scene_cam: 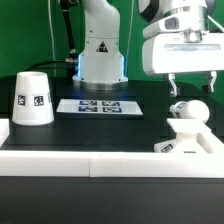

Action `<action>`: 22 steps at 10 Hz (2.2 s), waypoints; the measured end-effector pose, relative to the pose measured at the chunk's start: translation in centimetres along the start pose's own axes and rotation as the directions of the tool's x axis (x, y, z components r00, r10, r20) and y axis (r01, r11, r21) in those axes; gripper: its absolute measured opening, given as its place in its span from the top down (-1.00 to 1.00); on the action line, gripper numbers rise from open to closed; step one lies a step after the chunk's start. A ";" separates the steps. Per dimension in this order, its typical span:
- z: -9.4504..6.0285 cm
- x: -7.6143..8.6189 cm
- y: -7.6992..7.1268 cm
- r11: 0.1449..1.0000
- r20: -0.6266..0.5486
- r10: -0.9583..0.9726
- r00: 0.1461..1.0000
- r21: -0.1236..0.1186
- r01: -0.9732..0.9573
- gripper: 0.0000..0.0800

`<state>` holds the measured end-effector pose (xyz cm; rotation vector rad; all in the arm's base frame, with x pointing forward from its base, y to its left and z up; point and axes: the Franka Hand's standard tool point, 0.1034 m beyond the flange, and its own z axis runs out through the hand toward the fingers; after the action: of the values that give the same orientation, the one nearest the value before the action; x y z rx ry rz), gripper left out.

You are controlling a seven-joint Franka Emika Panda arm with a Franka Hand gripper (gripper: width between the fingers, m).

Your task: Assemble lamp

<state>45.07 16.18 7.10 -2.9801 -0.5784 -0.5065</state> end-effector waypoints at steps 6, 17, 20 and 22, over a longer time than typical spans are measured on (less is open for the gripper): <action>0.4 0.7 -0.6 0.998 0.260 -0.021 0.965 0.056 0.007 -0.75; 1.1 -1.8 -0.8 0.999 0.846 -0.025 0.533 0.047 -0.027 -0.75; 2.2 -2.1 -1.3 0.999 0.909 -0.007 0.417 0.022 -0.033 -0.75; 2.4 -2.2 -1.5 0.999 0.909 -0.006 0.417 0.022 -0.033 -0.75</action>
Offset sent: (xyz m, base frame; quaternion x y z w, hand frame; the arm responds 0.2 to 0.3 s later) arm 0.0000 0.0000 0.0000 0.0000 -0.1938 0.0000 0.9810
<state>43.29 17.13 4.12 -2.9460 -0.5553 1.2637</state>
